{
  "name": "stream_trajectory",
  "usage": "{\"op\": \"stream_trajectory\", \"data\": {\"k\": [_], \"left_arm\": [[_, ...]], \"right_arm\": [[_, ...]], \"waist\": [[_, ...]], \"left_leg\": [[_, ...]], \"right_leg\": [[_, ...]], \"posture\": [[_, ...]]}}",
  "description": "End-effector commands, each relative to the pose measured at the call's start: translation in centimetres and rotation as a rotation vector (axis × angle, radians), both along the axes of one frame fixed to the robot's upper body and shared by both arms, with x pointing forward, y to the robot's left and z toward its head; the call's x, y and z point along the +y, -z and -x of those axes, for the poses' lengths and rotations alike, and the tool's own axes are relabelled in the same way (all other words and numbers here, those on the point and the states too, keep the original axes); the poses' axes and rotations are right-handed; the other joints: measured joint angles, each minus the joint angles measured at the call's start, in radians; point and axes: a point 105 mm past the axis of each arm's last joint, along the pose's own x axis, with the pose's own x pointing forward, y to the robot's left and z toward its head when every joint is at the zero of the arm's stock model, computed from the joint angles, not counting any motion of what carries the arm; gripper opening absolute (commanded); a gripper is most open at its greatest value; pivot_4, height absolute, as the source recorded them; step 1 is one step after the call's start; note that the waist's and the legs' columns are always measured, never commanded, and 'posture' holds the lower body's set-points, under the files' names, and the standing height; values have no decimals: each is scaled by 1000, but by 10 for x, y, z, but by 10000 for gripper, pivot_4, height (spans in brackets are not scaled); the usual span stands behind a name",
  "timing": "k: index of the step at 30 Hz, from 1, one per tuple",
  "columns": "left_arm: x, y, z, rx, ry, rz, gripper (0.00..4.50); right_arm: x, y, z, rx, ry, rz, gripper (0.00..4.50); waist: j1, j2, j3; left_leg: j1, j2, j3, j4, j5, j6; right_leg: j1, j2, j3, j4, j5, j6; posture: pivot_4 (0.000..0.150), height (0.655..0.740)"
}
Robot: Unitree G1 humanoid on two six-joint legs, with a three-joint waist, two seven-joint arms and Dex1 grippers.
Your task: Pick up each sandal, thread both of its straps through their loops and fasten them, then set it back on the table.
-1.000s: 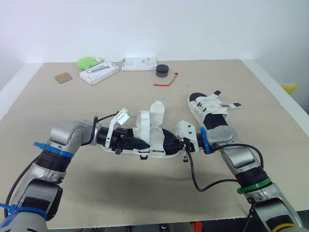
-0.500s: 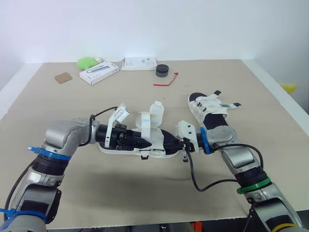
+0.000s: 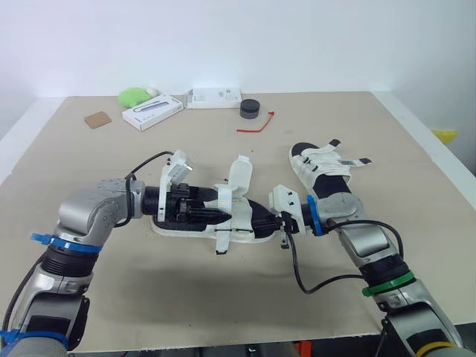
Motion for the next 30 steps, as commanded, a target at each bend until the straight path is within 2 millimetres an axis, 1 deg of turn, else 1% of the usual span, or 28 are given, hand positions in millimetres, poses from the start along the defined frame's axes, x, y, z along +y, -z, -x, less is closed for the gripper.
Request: {"op": "stream_trajectory", "data": {"k": [1, 3, 5, 6, 7, 8, 11, 12, 14, 21, 23, 25, 28, 30], "left_arm": [[-4, -12, -6, 1, -16, 51, 44114], [-7, -14, -6, 49, -14, 84, 44114], [-9, -20, -4, 154, 10, 153, 38933], [-9, -22, -2, 188, 17, 173, 35005], [-8, -22, -1, 206, 20, 178, 34073], [-7, -22, 0, 219, 22, 178, 27300], [-4, -18, 6, 235, 34, 150, 14599], [-3, -15, 8, 236, 39, 131, 9278], [-1, -10, 12, 239, 44, 105, 255], [0, 4, 17, 201, 24, 44, 255], [0, 9, 13, 153, -10, 28, 255], [1, 9, 7, 124, -41, 37, 255], [2, 3, -1, 101, -73, 65, 255], [2, -2, -3, 101, -79, 82, 255]], "right_arm": [[5, -6, 0, -30, -29, -1, 0], [5, -6, 1, -31, -30, -1, 0], [4, -5, 2, -31, -30, -1, 0], [4, -5, 2, -31, -30, 0, 0], [4, -5, 3, -31, -29, 0, 0], [3, -5, 3, -32, -29, 0, 0], [3, -5, 3, -32, -26, 1, 0], [3, -5, 3, -32, -26, 1, 0], [2, -5, 3, -32, -26, 1, 0], [3, -4, 5, -31, -30, 1, 0], [4, -4, 5, -30, -33, 0, 0], [4, -4, 5, -29, -34, 0, 0], [5, -4, 5, -28, -38, -1, 0], [6, -4, 5, -27, -41, 0, 0]], "waist": [[1, 0, 0], [0, 0, 0], [0, 0, 0], [-1, 0, 0], [-1, 0, 0], [-1, 0, 0], [-1, 0, 0], [-1, 0, 0], [-1, 0, 0], [0, 0, 0], [0, 0, 0], [1, 0, 0], [1, 0, 0], [0, 0, 0]], "left_leg": [[0, 0, 0, 0, 0, 0], [0, 0, 0, 0, 0, 0], [0, 0, 0, 0, 0, 0], [0, 0, 0, 0, 0, 0], [0, 0, 0, 0, 0, 0], [0, 0, 0, 0, 0, 0], [0, 0, 0, 0, 0, 0], [0, 0, 0, 0, 0, 0], [0, 0, 0, 0, 0, 0], [0, 1, 0, 0, 0, 0], [0, 1, 0, 0, 0, 0], [0, 1, 0, 0, 0, 0], [0, 0, 0, 0, 0, -1], [0, 0, 0, 0, 0, -1]], "right_leg": [[0, 0, 0, 0, 0, 0], [0, 0, 0, 0, 0, 0], [0, 0, 0, 0, 0, 0], [0, 0, 0, 0, 0, 0], [0, 0, 0, 0, 0, 0], [0, 0, 0, 0, 0, 0], [0, 0, 0, 0, 0, 0], [0, 0, 0, 0, 0, 0], [0, 0, 0, 0, 0, 0], [0, -1, 0, 0, 0, 0], [0, -1, 0, 0, 0, 0], [0, -1, 0, 0, 0, 0], [0, -1, 0, 0, 0, 0], [0, -1, 0, 0, 0, 0]], "posture": [[1500, 7400], [1500, 7400], [1500, 7400], [1500, 7400], [1500, 7400], [1500, 7400], [1500, 7400], [1500, 7400], [1500, 7400], [1500, 7400], [1500, 7400], [1500, 7400], [1500, 7400], [1500, 7400]]}}
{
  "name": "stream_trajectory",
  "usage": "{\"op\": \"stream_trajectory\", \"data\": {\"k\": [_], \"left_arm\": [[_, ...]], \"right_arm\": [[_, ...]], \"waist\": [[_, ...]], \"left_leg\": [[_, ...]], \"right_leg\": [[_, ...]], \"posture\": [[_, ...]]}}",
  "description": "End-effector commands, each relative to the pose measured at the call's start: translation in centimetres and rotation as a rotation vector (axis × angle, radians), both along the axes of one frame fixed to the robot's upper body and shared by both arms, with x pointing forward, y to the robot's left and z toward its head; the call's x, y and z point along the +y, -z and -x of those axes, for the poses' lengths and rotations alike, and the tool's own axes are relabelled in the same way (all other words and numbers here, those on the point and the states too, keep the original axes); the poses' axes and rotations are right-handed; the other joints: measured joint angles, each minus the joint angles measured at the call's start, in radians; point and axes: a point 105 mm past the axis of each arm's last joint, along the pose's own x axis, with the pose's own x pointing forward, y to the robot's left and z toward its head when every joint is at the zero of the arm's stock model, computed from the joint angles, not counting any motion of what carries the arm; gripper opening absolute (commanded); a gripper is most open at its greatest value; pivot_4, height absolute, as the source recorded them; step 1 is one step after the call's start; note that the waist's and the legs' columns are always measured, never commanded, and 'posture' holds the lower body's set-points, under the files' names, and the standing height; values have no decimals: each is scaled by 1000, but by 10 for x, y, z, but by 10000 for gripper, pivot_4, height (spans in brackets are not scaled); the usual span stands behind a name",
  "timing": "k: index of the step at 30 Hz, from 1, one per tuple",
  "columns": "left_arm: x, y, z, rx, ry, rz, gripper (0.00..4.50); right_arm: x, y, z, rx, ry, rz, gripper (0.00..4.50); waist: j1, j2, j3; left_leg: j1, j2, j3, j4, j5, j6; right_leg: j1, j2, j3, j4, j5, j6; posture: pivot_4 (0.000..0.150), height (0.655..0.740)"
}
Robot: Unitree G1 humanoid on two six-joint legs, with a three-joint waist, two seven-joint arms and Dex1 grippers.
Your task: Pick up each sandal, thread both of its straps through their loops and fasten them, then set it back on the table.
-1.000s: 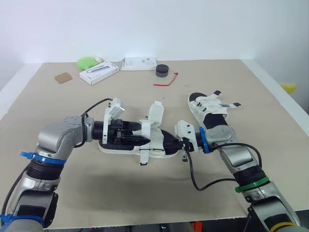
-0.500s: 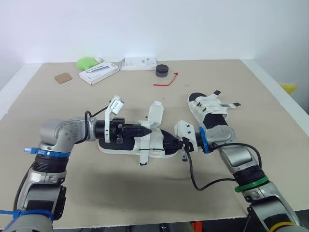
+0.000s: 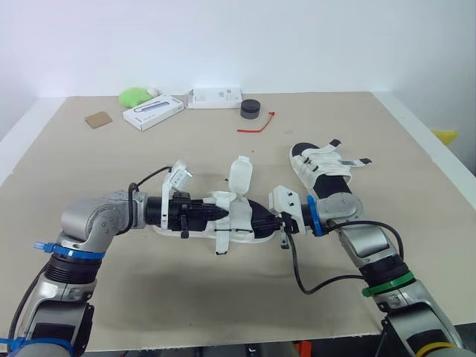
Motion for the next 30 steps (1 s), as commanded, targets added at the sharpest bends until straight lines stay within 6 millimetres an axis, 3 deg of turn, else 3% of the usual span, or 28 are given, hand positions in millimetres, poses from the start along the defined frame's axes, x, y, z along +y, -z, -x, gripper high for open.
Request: {"op": "stream_trajectory", "data": {"k": [1, 5, 10, 11, 12, 15, 16, 21, 24, 30], "left_arm": [[2, -16, -4, -30, -9, 43, 255], [1, -22, 18, -13, 106, 57, 255], [7, -19, 33, -9, 154, 29, 21427], [8, -20, 37, -9, 167, 23, 22991], [10, -20, 41, -15, 182, 15, 30070], [15, -20, 49, -14, 208, -6, 42587], [17, -20, 51, -18, 213, -13, 44872], [28, -20, 59, -37, 214, -55, 44872], [33, -8, 70, 0, 228, -88, 44872], [30, 10, 72, -12, 210, -118, 44872]], "right_arm": [[6, -5, 4, -21, -33, -3, 0], [5, -5, 3, -21, -32, -2, 0], [5, -5, 3, -20, -32, -2, 0], [5, -5, 3, -20, -32, 0, 0], [5, -5, 3, -20, -32, 0, 0], [4, -6, 2, -21, -30, 0, 0], [4, -6, 2, -21, -30, 0, 0], [4, -6, 2, -21, -30, 0, 0], [4, -6, 2, -21, -30, 0, 0], [4, -6, 1, -21, -33, 1, 0]], "waist": [[0, 0, 0], [-1, 0, 0], [-1, 0, 0], [-1, 0, 0], [-1, 0, 0], [-1, 0, 0], [-1, 0, 0], [-1, 0, 0], [-3, 0, 0], [0, 0, 0]], "left_leg": [[0, 0, 0, 0, 0, 0], [0, 0, 0, 0, 0, 0], [0, 1, 0, 0, 0, 0], [0, 1, 0, 0, 0, 0], [0, 1, 0, 0, 0, 0], [0, 1, 0, 0, 0, 0], [0, 1, 0, 0, 0, 0], [0, 1, 0, 0, 0, 0], [0, 1, 1, 0, -1, 0], [0, 1, 0, -1, -1, 0]], "right_leg": [[0, 0, 0, 0, 0, 0], [0, 0, 0, 0, 0, 0], [-1, 0, 0, 0, 0, 0], [-1, 0, 0, 0, 0, 0], [-1, 0, 0, 0, 0, 0], [-1, 1, 0, 0, 0, 0], [-1, 1, 0, 0, 0, 0], [-1, 1, 0, 0, 0, 0], [-1, 2, 0, 0, -1, -1], [-1, 1, -1, 0, -2, -2]], "posture": [[1500, 7400], [1500, 7400], [1500, 7400], [1500, 7400], [1500, 7400], [1500, 7400], [1500, 7400], [1500, 7400], [1500, 7400], [1500, 7400]]}}
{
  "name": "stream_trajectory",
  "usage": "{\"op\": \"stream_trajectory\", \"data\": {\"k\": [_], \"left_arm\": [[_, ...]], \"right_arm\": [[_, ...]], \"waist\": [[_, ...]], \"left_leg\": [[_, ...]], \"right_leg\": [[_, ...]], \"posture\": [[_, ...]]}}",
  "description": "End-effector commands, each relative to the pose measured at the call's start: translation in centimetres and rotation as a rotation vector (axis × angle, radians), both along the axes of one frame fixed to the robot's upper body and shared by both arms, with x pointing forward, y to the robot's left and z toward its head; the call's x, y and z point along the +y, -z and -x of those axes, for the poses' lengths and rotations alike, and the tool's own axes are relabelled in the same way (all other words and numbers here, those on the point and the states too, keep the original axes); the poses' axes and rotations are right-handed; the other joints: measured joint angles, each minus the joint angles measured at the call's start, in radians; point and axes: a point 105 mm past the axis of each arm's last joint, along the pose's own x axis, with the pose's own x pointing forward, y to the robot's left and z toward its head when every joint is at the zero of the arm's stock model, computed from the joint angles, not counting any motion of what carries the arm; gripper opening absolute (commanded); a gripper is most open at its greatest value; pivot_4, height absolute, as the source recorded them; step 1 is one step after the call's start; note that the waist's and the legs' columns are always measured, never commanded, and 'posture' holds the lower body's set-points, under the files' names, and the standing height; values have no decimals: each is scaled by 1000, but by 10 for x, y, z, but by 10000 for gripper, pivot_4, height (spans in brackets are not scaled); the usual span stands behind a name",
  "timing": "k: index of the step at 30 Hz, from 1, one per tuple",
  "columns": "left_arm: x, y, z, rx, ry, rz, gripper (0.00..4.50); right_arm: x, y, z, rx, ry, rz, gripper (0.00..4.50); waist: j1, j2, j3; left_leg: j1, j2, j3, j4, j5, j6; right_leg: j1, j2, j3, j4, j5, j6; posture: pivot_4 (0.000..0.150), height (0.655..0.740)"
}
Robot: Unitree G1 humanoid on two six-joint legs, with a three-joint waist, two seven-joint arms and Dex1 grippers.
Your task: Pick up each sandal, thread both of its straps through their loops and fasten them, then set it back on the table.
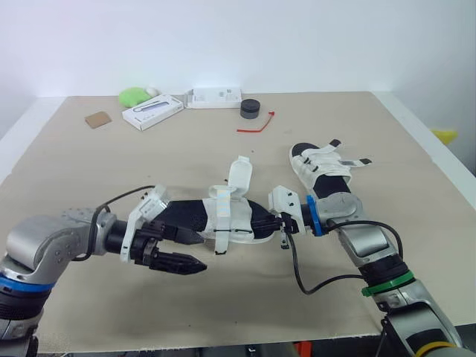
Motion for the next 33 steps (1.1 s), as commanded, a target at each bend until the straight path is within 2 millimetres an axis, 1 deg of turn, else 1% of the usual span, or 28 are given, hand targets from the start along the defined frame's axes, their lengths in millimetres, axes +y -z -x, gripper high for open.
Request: {"op": "stream_trajectory", "data": {"k": [1, 4, 8, 13, 18, 23, 25, 26, 31, 33], "left_arm": [[-5, 0, -1, -64, 5, -5, 44872], [-9, 9, -7, -98, -23, -10, 44872], [-12, 17, -16, -132, -68, -5, 44872], [-14, 29, -18, -125, -75, -15, 44872], [-21, 30, -30, -99, -132, 42, 44872], [-31, 31, -28, -57, -113, 79, 44872], [-33, 32, -26, -47, -106, 81, 40001], [-33, 32, -25, -43, -103, 84, 36494], [-35, 34, -24, -32, -105, 90, 11932], [-34, 34, -23, -25, -112, 94, 4187]], "right_arm": [[4, -6, 1, -22, -25, -3, 0], [3, -6, 0, -23, -26, -1, 0], [3, -6, 1, -23, -25, -1, 0], [2, -6, 1, -24, -24, 1, 0], [3, -6, 1, -26, -25, 1, 0], [3, -6, 1, -28, -26, 2, 0], [3, -6, 1, -29, -25, 3, 0], [2, -6, 1, -30, -25, 3, 0], [2, -6, 2, -30, -25, 5, 0], [2, -6, 2, -30, -26, 6, 0]], "waist": [[0, 0, 0], [1, 0, 0], [1, 0, 0], [1, 0, 0], [1, 0, 0], [1, 0, 0], [1, 0, 0], [1, 0, 0], [1, 0, 0], [1, 0, 0]], "left_leg": [[0, 0, 0, 0, 0, 0], [0, 0, 0, 0, 0, 0], [0, 0, 0, 0, 0, 0], [0, 0, 0, 0, 0, 0], [0, 0, 0, 0, 0, 0], [0, 0, 0, 0, 0, 0], [0, 0, 0, 0, 0, 0], [0, 0, 0, 0, 0, 0], [0, 0, 0, 0, 0, 0], [0, 0, 0, 0, 0, 0]], "right_leg": [[0, 0, 0, 0, 0, 0], [0, 0, 0, 0, 0, 0], [0, 0, 0, 0, 0, 0], [0, 0, 0, 0, 0, 0], [0, 0, 0, 0, 1, 0], [0, 0, 0, 0, 1, 0], [0, 0, 0, 0, 1, 0], [0, 0, 0, 0, 1, 0], [0, 0, 0, 0, 1, 0], [0, 0, 0, 0, 1, 0]], "posture": [[1500, 7400], [1500, 7400], [1500, 7400], [1500, 7400], [1500, 7400], [1500, 7400], [1500, 7400], [1500, 7400], [1500, 7400], [1500, 7400]]}}
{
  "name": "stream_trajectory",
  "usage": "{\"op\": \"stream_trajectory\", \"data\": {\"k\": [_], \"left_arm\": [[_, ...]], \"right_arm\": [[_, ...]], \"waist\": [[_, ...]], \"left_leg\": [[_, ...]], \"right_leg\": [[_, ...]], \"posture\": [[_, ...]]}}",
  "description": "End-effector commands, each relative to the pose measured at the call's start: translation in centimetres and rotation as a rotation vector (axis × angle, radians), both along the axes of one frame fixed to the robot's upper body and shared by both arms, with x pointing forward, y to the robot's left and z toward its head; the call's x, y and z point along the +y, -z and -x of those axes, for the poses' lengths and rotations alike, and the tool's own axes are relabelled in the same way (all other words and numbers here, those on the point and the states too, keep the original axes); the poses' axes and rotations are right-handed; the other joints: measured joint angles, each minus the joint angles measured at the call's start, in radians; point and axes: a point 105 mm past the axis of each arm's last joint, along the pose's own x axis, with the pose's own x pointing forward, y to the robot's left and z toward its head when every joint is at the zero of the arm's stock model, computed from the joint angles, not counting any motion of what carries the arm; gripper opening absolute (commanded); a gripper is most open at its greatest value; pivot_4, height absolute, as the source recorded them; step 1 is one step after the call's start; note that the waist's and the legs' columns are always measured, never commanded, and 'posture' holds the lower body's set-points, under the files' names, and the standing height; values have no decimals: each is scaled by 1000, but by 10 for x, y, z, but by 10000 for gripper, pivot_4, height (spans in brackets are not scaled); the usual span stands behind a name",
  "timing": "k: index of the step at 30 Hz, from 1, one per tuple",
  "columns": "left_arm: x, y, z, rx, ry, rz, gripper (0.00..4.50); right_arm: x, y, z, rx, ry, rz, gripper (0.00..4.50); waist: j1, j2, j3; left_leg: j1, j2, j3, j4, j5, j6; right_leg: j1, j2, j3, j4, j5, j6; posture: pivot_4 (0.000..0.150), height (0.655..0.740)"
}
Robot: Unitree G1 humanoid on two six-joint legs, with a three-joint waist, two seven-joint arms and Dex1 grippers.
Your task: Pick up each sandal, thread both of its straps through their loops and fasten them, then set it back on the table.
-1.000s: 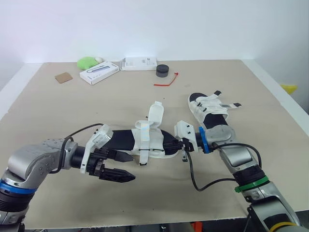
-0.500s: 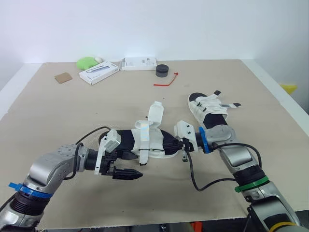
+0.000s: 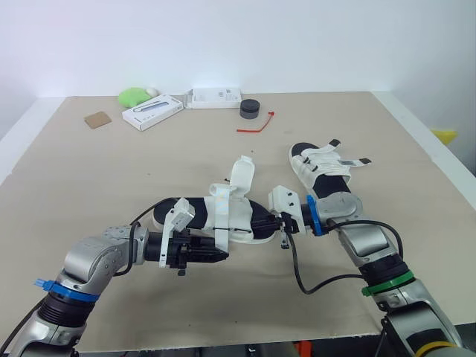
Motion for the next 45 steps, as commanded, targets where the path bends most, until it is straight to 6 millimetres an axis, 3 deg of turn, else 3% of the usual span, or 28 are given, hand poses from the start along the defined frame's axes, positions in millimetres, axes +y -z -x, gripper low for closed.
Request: {"op": "stream_trajectory", "data": {"k": [1, 18, 32, 38, 42, 45], "left_arm": [[-1, -5, 3, -1, 3, 28, 1651], [10, -16, 61, 107, 128, 16, 635], [14, -14, 73, 134, 133, 6, 635], [16, -13, 68, 102, 103, -20, 635], [19, -10, 69, 61, 129, -68, 10743], [25, -7, 70, -17, 157, -127, 22585]], "right_arm": [[2, -6, 2, -30, -26, 4, 0], [3, -6, 1, -30, -30, 1, 0], [4, -6, 1, -28, -33, 0, 0], [4, -6, 0, -29, -33, 2, 0], [4, -7, -1, -30, -34, 1, 0], [5, -7, -1, -31, -35, 1, 0]], "waist": [[0, 0, 0], [-1, 0, 0], [-1, 0, 0], [-1, 0, 0], [-1, 0, 0], [-1, 0, 0]], "left_leg": [[0, 0, 0, 0, 0, 0], [0, 1, 0, 0, 0, 0], [0, 0, 0, 0, 0, 0], [0, 0, 0, 0, 0, 0], [0, 0, 0, 0, 0, 0], [0, 0, 0, 0, 0, 0]], "right_leg": [[0, 0, 0, 0, 0, 0], [0, 0, 0, 0, 0, 0], [0, 0, 0, 0, -1, -1], [0, 0, 0, 0, -1, -1], [0, 0, 0, 0, -1, -1], [0, 1, 0, 0, -1, -1]], "posture": [[1500, 7400], [1500, 7400], [1500, 7400], [1500, 7400], [1500, 7400], [1500, 7400]]}}
